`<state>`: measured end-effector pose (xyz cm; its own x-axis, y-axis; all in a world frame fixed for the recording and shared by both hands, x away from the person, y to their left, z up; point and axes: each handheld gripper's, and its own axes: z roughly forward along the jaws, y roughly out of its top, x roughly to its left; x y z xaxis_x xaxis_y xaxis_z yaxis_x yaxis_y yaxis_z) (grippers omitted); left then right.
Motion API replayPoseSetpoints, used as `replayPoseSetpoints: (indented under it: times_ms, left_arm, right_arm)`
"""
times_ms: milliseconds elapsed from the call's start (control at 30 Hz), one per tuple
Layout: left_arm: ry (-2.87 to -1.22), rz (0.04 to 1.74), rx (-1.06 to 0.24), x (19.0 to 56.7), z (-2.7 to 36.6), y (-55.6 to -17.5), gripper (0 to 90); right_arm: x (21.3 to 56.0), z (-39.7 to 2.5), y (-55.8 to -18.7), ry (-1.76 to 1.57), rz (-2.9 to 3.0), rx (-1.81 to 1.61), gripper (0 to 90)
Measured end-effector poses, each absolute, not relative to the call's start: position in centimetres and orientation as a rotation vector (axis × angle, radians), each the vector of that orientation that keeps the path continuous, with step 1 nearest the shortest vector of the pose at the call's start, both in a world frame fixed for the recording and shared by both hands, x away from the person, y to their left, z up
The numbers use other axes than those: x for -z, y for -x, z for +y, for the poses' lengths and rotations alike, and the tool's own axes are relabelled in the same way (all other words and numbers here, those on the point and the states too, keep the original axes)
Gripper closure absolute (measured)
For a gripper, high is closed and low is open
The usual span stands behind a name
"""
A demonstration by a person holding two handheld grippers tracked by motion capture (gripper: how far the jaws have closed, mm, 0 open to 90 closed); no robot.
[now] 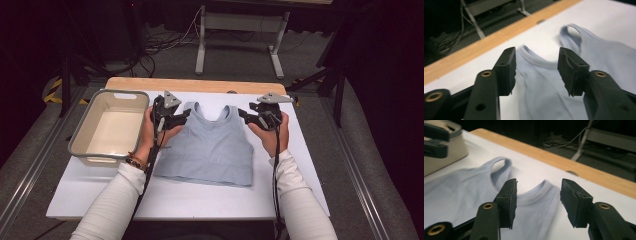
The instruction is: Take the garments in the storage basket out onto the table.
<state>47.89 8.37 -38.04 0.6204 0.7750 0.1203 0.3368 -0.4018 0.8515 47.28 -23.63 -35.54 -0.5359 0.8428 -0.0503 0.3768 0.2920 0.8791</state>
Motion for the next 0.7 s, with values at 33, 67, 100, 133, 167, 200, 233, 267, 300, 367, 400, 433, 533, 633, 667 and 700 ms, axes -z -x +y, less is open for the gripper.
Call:
replayPoseSetpoints:
  times_ms: [33, 67, 100, 133, 167, 200, 233, 267, 300, 367, 400, 433, 533, 633, 667, 700]
  left_arm:
    - [-2.01, 0.861, -0.647, 38.3, 8.3, -47.4, 47.4]
    - [-2.027, 0.842, -0.649, 38.7, 8.3, -47.0, 46.9]
    - [-2.049, 0.83, -0.648, 39.1, 8.4, -46.4, 46.5]
    - [-2.07, 0.812, -0.633, 39.6, 8.5, -45.7, 44.8]
    - [-2.082, 0.796, -0.634, 39.9, 8.6, -45.2, 42.8]
    - [-2.097, 0.776, -0.623, 40.4, 8.8, -44.4, 42.3]
    - [-2.12, 0.755, -0.624, 40.9, 8.9, -43.7, 41.3]
    - [-2.14, 0.736, -0.626, 41.2, 9.0, -43.2, 40.0]
    - [-2.157, 0.708, -0.63, 41.7, 9.1, -42.2, 38.7]
    - [-2.175, 0.669, -0.619, 42.4, 9.4, -40.9, 36.4]
    - [-2.177, 0.671, -0.601, 42.7, 9.6, -40.3, 35.5]
    - [-2.19, 0.662, -0.599, 43.0, 9.8, -39.8, 33.9]
    - [-2.205, 0.632, -0.589, 43.5, 10.4, -38.5, 29.3]
    - [-2.217, 0.602, -0.559, 44.3, 11.5, -37.3, 28.5]
    - [-2.23, 0.612, -0.543, 44.7, 12.1, -37.0, 28.1]
    - [-2.237, 0.619, -0.532, 45.0, 12.4, -36.9, 27.8]
  right_arm:
    - [35.9, -23.7, -46.8, -1.07, 2.068, -1.188, 47.3]
    - [36.3, -23.7, -46.2, -1.054, 2.088, -1.18, 46.6]
    - [36.8, -23.8, -45.7, -1.039, 2.11, -1.168, 45.7]
    - [37.3, -23.9, -45.0, -1.027, 2.132, -1.163, 45.1]
    - [38.0, -24.1, -44.2, -1.016, 2.156, -1.165, 44.7]
    - [38.4, -24.2, -43.6, -1.009, 2.163, -1.158, 44.1]
    - [39.0, -24.4, -42.8, -0.988, 2.186, -1.157, 43.7]
    - [39.5, -24.6, -42.2, -0.974, 2.207, -1.158, 43.3]
    - [39.9, -24.8, -41.8, -0.968, 2.219, -1.147, 42.9]
    - [41.1, -25.4, -41.2, -0.987, 2.243, -1.115, 42.1]
    - [41.7, -25.7, -41.1, -1.004, 2.254, -1.111, 41.8]
    - [42.1, -26.0, -41.1, -1.022, 2.257, -1.105, 41.5]
    - [43.3, -27.0, -41.5, -1.09, 2.248, -1.093, 40.1]
    - [43.8, -27.5, -41.9, -1.134, 2.263, -1.114, 39.5]
    - [44.1, -27.6, -42.1, -1.143, 2.273, -1.103, 39.3]
    - [44.5, -27.7, -42.3, -1.147, 2.279, -1.077, 39.3]
